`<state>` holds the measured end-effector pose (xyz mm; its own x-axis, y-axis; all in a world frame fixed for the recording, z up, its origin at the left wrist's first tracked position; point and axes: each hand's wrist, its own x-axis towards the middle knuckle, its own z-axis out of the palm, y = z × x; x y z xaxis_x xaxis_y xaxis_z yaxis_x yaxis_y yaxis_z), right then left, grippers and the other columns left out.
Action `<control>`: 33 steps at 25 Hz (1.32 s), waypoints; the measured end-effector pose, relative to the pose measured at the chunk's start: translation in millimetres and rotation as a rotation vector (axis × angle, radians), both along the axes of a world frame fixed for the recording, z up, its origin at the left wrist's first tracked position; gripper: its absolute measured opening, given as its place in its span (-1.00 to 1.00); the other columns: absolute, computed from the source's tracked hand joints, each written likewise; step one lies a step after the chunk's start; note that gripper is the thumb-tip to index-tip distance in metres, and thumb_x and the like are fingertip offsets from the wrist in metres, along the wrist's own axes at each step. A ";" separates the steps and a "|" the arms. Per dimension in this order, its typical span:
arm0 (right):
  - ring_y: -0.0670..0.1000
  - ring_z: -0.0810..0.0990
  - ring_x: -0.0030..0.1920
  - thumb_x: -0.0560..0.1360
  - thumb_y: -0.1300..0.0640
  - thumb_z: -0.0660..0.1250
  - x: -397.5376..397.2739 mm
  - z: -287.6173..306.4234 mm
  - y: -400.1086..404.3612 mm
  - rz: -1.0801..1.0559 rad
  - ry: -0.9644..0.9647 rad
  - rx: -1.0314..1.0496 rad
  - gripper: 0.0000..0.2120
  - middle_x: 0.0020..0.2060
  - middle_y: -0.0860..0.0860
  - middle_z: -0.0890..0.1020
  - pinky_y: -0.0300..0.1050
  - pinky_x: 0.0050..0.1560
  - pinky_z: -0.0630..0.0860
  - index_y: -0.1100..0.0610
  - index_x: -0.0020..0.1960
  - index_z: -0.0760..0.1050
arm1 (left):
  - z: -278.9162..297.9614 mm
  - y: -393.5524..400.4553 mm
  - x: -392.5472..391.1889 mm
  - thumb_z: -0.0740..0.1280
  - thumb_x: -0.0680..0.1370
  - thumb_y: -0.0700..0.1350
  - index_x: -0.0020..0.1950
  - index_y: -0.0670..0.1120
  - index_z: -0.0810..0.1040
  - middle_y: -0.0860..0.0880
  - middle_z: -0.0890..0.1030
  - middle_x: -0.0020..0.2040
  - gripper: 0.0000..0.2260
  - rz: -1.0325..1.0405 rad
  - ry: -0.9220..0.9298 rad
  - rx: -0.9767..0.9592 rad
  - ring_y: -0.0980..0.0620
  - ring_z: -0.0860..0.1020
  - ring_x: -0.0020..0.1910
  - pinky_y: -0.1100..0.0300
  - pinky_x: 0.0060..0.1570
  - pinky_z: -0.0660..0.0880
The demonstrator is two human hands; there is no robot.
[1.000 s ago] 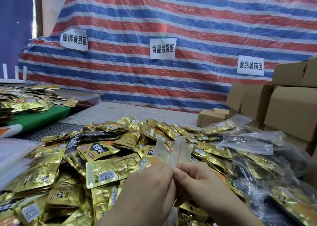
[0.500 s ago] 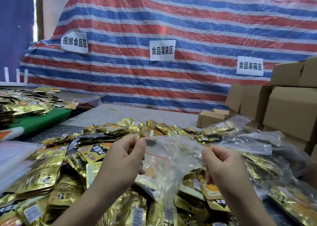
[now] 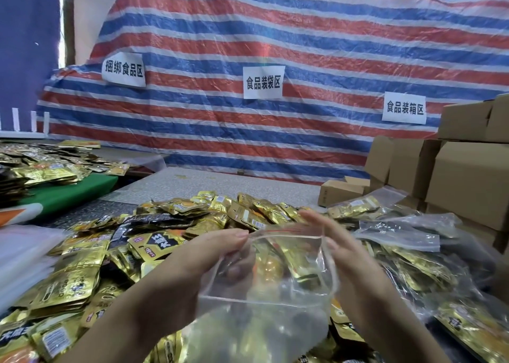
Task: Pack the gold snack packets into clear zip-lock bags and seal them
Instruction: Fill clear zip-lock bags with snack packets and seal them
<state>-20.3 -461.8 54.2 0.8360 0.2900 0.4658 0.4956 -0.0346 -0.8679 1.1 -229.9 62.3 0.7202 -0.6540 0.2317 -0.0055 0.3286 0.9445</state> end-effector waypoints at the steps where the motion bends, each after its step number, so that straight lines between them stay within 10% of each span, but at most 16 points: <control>1: 0.06 0.63 0.16 0.42 -0.23 0.39 -1.3 -3.1 3.5 0.037 -0.015 -0.022 -0.58 0.10 0.06 0.68 0.10 0.25 0.51 0.02 0.13 0.64 | -1.9 2.2 1.0 0.55 0.36 0.13 -0.37 -0.05 0.53 0.00 0.43 -0.46 -0.67 -0.083 0.013 -0.035 0.09 0.43 -0.53 0.23 -0.47 0.42; 7: 0.00 0.51 -0.51 0.43 -0.16 0.44 -2.0 -4.3 13.4 -0.183 0.041 0.222 -0.65 -0.46 0.10 0.56 -0.19 -0.52 0.44 0.15 -0.22 0.64 | -9.6 4.3 -5.1 0.16 0.55 0.30 -0.18 -0.14 0.67 -0.11 0.60 -0.27 -0.45 0.248 0.165 -0.115 -0.02 0.54 -0.42 0.15 -0.41 0.51; 12: -0.01 0.43 -0.57 0.42 0.00 0.36 6.7 -4.1 4.5 -0.282 0.216 0.296 -0.76 -0.46 0.10 0.53 -0.21 -0.60 0.37 0.17 -0.24 0.65 | -7.1 14.1 -8.1 0.07 0.40 0.51 0.16 0.10 0.65 -0.11 0.62 0.25 -0.33 0.358 0.052 0.075 -0.20 0.56 0.25 -0.22 0.11 0.56; 17: -0.01 0.55 -0.45 0.54 -0.18 0.23 12.1 -5.6 0.8 -0.307 0.342 0.306 -0.53 -0.39 0.09 0.62 -0.12 -0.44 0.48 0.22 -0.17 0.61 | -7.8 14.2 -6.6 0.04 0.50 0.24 0.19 0.04 0.62 -0.02 0.68 0.14 -0.49 0.435 0.021 0.214 0.07 0.55 0.21 -0.19 0.40 0.19; 20: -0.12 0.57 -0.33 0.62 -0.04 0.27 24.9 -4.5 -5.7 -0.760 0.029 -0.404 -0.76 -0.29 -0.04 0.63 -0.14 -0.28 0.55 0.03 -0.16 0.55 | -4.9 19.4 -3.9 0.08 0.50 0.19 0.25 -0.06 0.52 -0.05 0.70 0.11 -0.51 0.463 0.073 0.155 0.06 0.59 0.16 0.04 0.16 0.39; 24: -0.05 0.60 0.06 0.57 -0.10 0.30 40.2 15.9 12.0 -0.504 -0.137 -1.009 -0.76 0.09 -0.16 0.62 0.00 0.10 0.58 -0.14 0.21 0.54 | -3.7 17.9 -4.6 0.09 0.64 0.01 0.17 -0.23 0.52 -0.14 0.71 0.02 -0.63 0.532 0.117 0.104 -0.01 0.70 -0.25 0.20 -0.39 0.58; 27: 0.03 0.55 0.22 0.60 0.01 0.32 51.2 29.0 21.3 -0.392 -0.020 -1.125 -0.67 0.27 -0.03 0.57 -0.02 0.26 0.49 0.01 0.35 0.50 | -4.6 16.3 -4.6 0.11 0.66 -0.08 0.12 -0.29 0.53 -0.19 0.71 -0.02 -0.68 0.554 0.122 0.071 0.01 0.62 -0.46 0.23 -0.48 0.53; 33: 0.13 0.63 -0.01 0.56 0.10 0.34 59.2 29.2 9.9 -0.427 0.092 -1.154 -0.81 0.00 0.13 0.65 0.03 0.04 0.58 0.21 0.09 0.56 | -10.1 12.6 -2.5 0.12 0.67 -0.08 0.04 -0.28 0.51 -0.17 0.72 -0.07 -0.71 0.570 0.059 0.151 0.08 0.49 -0.51 0.17 -0.40 0.52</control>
